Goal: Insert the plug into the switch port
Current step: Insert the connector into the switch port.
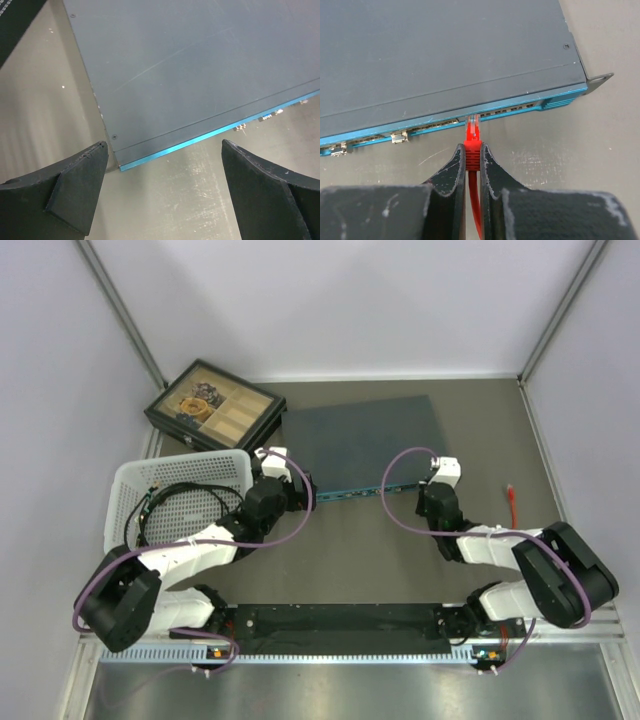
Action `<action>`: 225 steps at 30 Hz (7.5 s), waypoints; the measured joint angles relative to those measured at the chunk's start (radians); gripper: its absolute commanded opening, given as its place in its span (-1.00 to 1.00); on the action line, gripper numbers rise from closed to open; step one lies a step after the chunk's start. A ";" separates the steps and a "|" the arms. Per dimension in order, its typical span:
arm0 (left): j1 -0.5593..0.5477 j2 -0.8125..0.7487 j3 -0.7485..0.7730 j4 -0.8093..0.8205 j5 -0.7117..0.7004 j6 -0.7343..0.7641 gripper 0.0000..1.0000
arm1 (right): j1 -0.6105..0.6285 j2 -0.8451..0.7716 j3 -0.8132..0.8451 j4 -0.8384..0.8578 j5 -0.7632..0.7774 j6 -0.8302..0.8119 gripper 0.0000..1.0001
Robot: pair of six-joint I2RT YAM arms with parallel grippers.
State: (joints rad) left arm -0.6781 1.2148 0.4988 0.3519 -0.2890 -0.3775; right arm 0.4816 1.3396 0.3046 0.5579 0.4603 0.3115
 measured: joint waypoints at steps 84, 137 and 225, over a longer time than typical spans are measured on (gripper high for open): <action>-0.019 -0.031 -0.003 0.000 -0.041 0.037 0.98 | -0.048 0.047 0.161 -0.278 -0.057 0.020 -0.85; -0.027 -0.061 -0.008 0.000 -0.037 0.040 0.98 | -0.232 0.199 0.554 -0.840 -0.418 -0.127 -0.83; -0.028 -0.061 -0.008 0.000 -0.015 0.040 0.98 | -0.240 0.238 0.575 -0.921 -0.471 -0.170 -1.00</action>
State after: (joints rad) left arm -0.7059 1.1538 0.4908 0.3515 -0.3042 -0.3374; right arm 0.2417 1.5776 0.8791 -0.3626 -0.0109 0.1413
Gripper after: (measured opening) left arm 0.990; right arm 0.055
